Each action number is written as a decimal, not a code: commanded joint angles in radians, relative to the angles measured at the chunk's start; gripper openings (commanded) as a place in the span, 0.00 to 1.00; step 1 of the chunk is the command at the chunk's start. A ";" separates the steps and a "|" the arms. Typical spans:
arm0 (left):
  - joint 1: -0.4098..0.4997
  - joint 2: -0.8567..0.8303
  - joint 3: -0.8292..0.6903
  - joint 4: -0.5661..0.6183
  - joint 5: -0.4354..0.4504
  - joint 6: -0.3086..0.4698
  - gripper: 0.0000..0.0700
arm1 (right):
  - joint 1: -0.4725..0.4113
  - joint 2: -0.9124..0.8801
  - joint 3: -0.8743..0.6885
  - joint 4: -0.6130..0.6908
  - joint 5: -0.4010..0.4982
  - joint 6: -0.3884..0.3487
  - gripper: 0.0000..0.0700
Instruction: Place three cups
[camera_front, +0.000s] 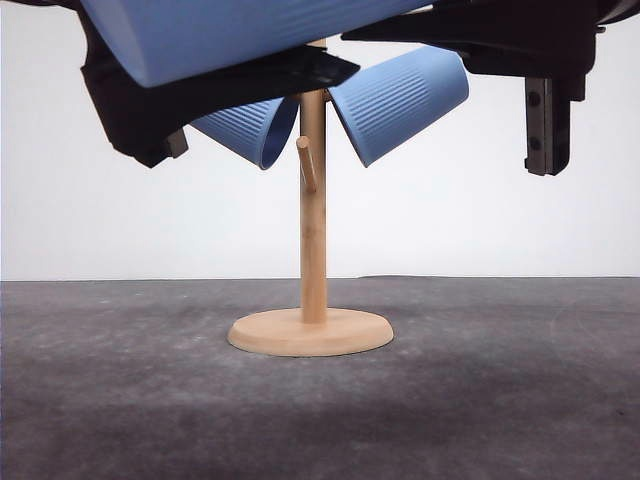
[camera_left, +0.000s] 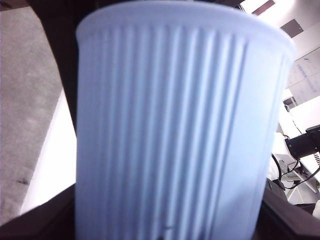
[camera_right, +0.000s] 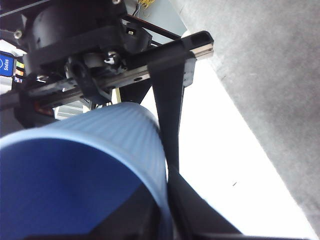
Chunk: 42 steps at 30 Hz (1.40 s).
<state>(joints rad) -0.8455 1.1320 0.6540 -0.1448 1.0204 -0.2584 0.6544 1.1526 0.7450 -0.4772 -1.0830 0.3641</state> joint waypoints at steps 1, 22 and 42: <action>-0.008 0.013 0.006 0.010 -0.006 0.003 0.51 | 0.013 0.009 0.009 0.013 -0.028 0.003 0.00; -0.005 0.013 0.006 0.010 -0.014 -0.044 0.50 | -0.153 0.008 0.009 0.013 -0.043 -0.015 0.42; 0.083 0.013 0.007 0.014 -0.300 -0.686 0.50 | -0.554 -0.019 0.009 -0.040 -0.068 -0.170 0.42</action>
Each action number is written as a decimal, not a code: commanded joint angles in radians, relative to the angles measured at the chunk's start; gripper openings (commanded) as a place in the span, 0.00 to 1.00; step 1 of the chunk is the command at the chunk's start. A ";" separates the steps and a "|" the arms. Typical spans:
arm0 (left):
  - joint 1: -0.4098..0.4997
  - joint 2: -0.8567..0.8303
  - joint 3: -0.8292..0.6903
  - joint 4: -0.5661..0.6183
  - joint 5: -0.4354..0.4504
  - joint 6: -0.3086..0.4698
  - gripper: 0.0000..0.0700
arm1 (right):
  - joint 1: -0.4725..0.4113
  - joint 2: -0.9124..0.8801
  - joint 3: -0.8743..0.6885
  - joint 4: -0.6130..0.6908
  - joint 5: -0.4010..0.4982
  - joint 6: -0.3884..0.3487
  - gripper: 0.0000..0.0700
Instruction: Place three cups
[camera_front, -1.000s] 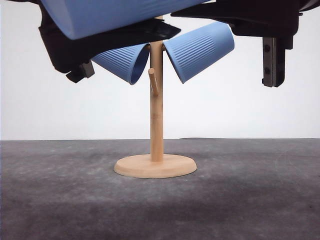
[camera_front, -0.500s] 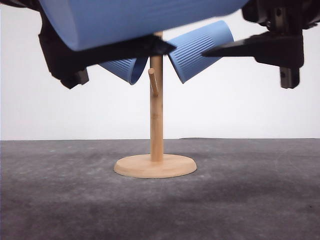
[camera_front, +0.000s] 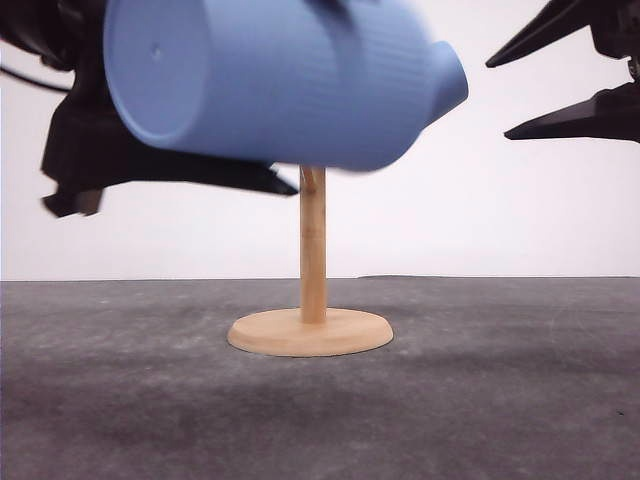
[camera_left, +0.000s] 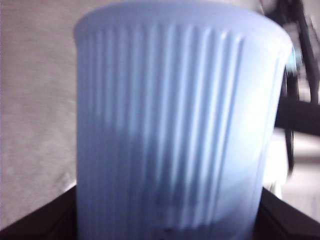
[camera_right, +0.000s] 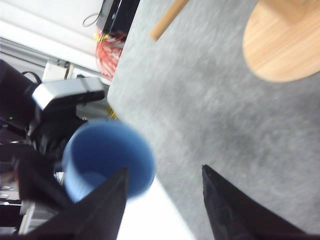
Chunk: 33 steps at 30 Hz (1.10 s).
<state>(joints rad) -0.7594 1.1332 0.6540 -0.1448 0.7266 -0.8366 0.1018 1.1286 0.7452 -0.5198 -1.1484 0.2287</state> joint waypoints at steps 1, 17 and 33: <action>0.009 0.012 0.007 0.018 -0.017 -0.130 0.50 | -0.002 0.005 0.009 0.002 -0.002 -0.039 0.42; 0.239 0.090 0.007 0.313 0.104 -0.506 0.50 | -0.001 0.005 0.009 0.002 0.001 -0.061 0.42; 0.271 0.372 0.019 0.706 0.173 -0.781 0.50 | 0.001 0.005 0.009 -0.009 0.002 -0.060 0.42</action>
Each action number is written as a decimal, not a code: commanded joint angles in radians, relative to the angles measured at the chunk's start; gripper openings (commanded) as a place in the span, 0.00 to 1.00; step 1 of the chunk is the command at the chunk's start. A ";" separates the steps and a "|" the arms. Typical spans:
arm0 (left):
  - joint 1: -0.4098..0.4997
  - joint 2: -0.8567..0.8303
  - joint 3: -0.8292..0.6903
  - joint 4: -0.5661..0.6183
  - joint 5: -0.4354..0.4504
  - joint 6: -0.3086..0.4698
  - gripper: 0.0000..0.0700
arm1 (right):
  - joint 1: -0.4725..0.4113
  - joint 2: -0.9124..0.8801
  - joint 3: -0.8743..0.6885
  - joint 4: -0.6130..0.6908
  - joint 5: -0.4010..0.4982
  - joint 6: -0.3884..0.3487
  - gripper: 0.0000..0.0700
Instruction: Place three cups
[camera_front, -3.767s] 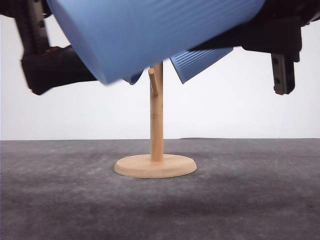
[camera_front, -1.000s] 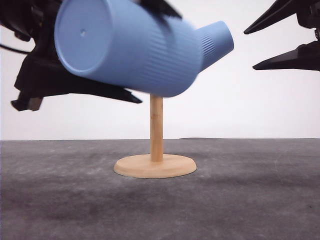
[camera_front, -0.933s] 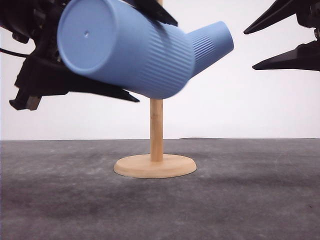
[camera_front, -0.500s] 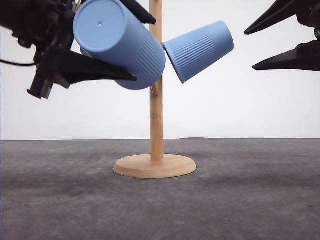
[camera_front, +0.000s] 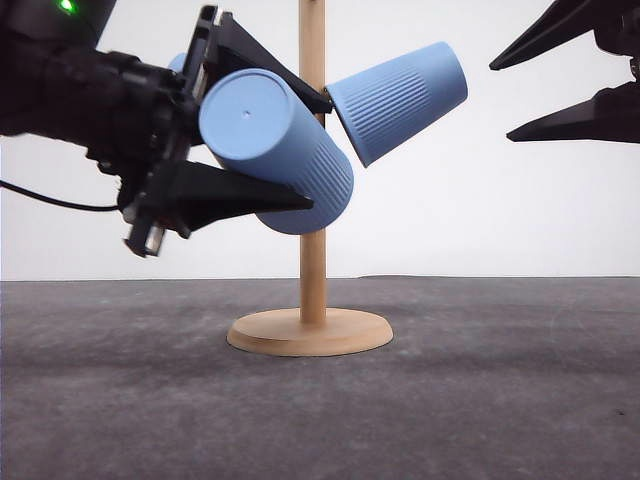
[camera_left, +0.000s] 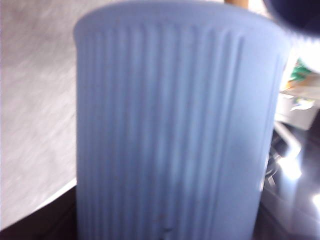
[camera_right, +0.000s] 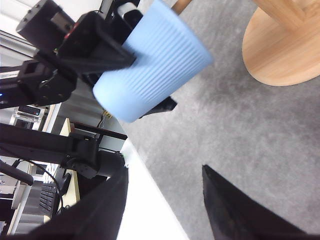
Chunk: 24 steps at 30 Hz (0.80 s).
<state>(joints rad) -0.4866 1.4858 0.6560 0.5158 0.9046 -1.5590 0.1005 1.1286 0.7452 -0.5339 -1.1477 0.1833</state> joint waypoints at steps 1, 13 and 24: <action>-0.002 0.032 0.021 0.058 -0.013 -0.063 0.50 | 0.002 0.005 0.009 0.006 0.001 -0.015 0.42; 0.022 0.110 0.078 0.059 -0.114 -0.066 0.51 | 0.002 0.005 0.009 0.000 0.000 -0.015 0.42; 0.031 0.110 0.078 0.057 -0.114 -0.066 0.80 | 0.002 0.005 0.009 -0.003 0.001 -0.015 0.42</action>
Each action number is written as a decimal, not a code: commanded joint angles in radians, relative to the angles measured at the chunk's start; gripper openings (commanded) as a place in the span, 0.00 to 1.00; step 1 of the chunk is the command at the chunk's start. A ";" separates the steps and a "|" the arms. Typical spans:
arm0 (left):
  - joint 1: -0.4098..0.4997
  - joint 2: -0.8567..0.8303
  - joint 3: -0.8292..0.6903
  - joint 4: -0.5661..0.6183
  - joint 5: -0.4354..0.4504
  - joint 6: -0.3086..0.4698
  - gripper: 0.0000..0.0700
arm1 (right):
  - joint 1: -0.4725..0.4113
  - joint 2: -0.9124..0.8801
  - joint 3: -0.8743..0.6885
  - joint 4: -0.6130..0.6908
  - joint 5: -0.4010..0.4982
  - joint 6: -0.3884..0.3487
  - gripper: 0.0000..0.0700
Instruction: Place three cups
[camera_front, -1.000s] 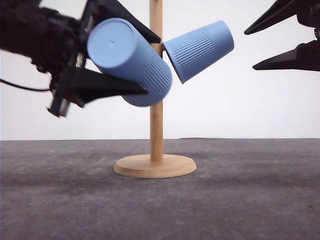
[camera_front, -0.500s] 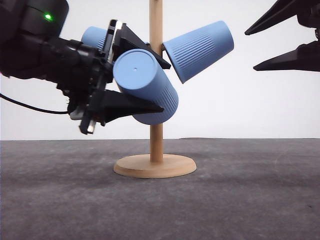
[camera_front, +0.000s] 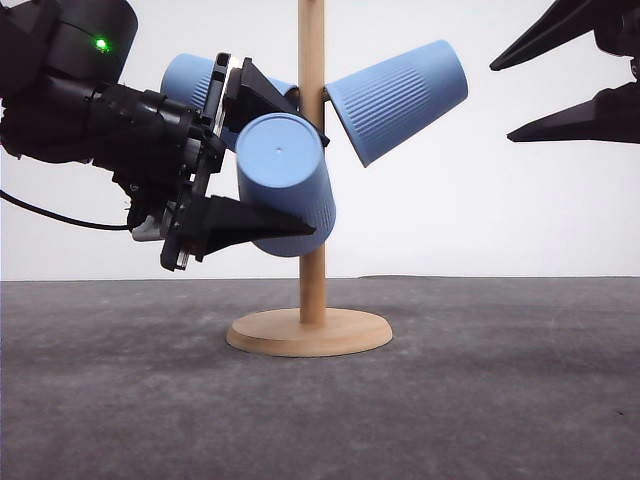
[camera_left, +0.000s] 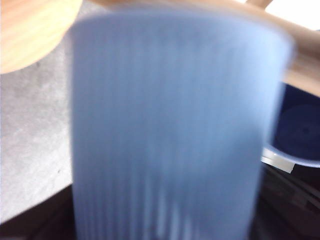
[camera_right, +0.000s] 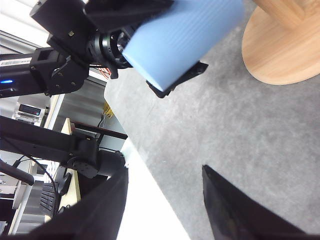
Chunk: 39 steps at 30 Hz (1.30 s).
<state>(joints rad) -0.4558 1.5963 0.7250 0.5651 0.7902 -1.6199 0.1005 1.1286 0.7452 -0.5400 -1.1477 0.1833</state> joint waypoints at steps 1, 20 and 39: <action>0.000 0.000 0.009 0.008 0.003 -0.005 0.80 | 0.002 0.005 0.009 0.003 0.001 -0.014 0.42; -0.014 -0.007 0.009 0.011 0.155 0.039 0.86 | 0.002 0.005 0.009 -0.008 0.001 -0.015 0.42; -0.046 -0.307 0.008 -0.493 0.106 0.375 0.85 | 0.001 0.005 0.009 -0.008 0.000 -0.014 0.42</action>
<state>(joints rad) -0.4986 1.3293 0.7254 0.1600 0.8957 -1.3677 0.1005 1.1286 0.7452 -0.5503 -1.1477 0.1833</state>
